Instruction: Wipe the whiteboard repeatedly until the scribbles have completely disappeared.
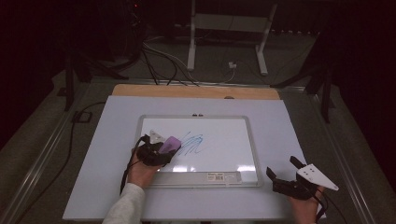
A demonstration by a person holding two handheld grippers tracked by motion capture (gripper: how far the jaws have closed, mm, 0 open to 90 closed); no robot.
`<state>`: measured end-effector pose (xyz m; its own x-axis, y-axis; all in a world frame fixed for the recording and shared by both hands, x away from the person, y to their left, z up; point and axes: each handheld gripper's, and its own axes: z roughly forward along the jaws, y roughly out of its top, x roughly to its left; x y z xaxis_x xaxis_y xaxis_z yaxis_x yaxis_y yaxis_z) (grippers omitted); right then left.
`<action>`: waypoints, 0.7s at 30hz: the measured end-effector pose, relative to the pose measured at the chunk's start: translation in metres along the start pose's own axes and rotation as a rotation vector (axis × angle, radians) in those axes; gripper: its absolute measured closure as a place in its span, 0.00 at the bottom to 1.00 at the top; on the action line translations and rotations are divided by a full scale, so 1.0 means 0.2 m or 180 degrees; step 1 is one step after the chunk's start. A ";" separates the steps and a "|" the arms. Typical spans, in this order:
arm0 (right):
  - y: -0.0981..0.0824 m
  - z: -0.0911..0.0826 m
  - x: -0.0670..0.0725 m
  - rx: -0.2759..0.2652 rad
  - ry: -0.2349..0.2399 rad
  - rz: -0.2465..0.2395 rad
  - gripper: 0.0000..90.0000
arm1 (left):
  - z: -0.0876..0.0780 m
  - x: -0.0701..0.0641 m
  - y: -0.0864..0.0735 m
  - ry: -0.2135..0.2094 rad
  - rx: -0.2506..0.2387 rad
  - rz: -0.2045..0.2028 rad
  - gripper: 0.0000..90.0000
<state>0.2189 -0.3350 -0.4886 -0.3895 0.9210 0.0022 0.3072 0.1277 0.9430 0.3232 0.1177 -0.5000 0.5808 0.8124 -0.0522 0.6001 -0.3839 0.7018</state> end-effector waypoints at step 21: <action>0.00 0.00 -0.01 -0.0001 -0.0002 0.0028 0.00 | 0.00 0.08 0.01 0.0365 0.0031 -0.0213 0.47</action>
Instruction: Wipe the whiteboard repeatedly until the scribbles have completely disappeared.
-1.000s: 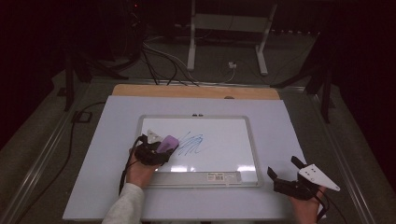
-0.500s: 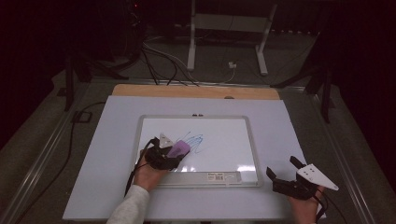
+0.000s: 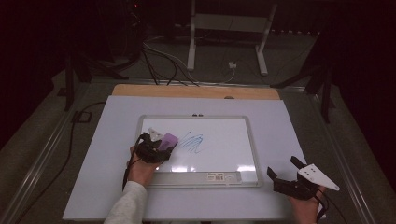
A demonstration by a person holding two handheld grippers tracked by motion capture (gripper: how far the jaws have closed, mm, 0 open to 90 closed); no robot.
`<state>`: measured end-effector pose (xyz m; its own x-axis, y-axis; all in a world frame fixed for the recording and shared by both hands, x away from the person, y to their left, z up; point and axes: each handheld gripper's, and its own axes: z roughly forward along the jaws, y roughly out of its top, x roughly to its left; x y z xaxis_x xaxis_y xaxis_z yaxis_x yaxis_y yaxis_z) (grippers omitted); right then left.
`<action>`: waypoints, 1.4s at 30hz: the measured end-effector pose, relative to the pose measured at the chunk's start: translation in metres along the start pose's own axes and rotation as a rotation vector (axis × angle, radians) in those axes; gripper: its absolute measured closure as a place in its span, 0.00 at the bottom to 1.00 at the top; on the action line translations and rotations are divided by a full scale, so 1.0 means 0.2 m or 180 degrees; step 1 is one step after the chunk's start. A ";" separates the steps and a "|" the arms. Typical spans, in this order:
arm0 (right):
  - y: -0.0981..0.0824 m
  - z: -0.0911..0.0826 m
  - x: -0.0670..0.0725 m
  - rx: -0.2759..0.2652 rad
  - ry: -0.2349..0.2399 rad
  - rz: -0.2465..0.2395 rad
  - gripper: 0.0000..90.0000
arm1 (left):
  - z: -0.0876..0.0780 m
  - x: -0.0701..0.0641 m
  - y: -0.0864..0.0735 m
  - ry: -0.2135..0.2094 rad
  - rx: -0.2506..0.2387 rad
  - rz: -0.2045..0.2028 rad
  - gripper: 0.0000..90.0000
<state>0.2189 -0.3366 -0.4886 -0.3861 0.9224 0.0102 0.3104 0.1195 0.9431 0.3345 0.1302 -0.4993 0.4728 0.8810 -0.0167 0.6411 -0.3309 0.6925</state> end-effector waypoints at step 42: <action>0.00 0.00 0.01 0.0015 -0.0001 -0.0008 0.00 | 0.08 -0.27 0.08 -0.0424 0.0007 0.0320 0.47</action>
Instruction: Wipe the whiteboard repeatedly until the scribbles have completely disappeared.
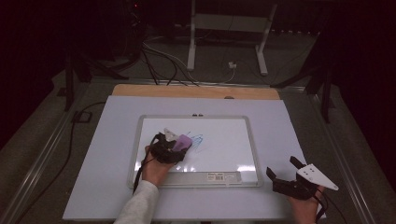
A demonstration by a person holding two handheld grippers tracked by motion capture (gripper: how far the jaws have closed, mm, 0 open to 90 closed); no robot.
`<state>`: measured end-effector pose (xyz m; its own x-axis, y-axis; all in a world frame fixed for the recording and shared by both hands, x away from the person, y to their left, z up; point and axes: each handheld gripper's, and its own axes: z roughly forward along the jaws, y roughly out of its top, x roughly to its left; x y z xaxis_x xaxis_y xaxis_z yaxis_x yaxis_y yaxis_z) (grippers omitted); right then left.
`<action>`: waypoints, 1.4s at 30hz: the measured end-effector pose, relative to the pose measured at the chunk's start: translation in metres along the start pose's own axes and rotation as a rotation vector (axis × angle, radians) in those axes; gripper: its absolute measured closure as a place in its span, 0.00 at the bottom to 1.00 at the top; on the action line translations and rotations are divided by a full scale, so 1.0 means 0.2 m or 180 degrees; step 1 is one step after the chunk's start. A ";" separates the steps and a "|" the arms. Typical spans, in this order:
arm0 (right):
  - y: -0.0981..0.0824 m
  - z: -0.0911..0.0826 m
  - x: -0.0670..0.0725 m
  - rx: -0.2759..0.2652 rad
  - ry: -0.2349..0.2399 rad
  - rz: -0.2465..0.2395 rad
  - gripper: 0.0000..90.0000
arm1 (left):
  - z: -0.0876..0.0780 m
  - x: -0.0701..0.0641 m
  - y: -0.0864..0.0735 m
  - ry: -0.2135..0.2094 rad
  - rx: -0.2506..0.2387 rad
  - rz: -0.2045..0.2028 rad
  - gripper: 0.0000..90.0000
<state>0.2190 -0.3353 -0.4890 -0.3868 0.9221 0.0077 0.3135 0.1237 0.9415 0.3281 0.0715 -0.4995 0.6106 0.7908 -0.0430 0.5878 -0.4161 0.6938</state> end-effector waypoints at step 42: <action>0.00 -0.01 -0.01 -0.0026 -0.0008 0.0026 0.00 | 0.06 -0.06 0.07 0.0144 0.0055 0.0024 0.47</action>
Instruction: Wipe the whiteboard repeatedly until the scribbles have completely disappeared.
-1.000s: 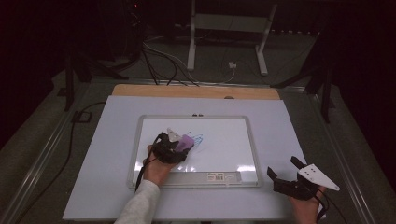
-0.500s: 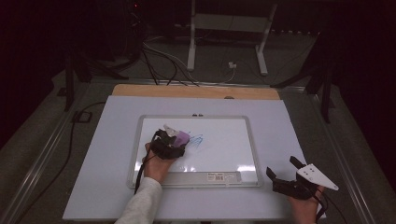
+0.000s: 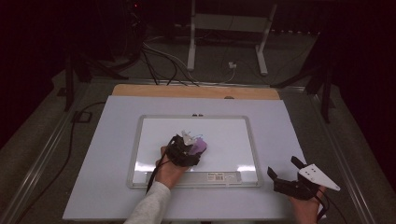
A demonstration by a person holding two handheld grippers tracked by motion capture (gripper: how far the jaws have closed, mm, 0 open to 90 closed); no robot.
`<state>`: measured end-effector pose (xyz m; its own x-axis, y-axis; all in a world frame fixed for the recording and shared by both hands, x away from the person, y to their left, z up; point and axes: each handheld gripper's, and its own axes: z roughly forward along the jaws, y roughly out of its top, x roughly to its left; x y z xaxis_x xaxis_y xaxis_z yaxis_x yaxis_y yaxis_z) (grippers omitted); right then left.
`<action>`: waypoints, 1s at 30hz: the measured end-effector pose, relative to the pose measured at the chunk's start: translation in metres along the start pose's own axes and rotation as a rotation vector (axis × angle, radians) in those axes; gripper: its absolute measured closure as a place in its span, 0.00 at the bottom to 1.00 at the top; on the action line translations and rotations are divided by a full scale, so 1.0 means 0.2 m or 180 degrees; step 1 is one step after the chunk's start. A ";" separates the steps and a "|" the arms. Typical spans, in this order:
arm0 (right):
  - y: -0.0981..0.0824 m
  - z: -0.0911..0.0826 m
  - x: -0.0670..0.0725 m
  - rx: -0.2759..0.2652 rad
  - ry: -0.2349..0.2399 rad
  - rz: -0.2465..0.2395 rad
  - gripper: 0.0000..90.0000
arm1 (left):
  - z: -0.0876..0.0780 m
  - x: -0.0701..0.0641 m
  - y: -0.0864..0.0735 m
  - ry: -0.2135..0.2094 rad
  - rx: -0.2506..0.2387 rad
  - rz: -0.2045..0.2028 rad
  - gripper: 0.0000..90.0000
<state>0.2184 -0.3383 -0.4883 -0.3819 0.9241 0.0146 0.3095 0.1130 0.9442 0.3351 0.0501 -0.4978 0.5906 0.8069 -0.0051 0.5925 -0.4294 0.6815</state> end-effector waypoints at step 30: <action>0.00 0.00 0.00 0.0005 0.0013 -0.0004 0.00 | 0.04 -0.06 0.03 0.0147 -0.0002 0.0082 0.46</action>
<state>0.2184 -0.3375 -0.4882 -0.3858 0.9225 0.0148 0.3104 0.1146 0.9437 0.3364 0.0332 -0.4995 0.5797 0.8135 0.0463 0.5772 -0.4501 0.6814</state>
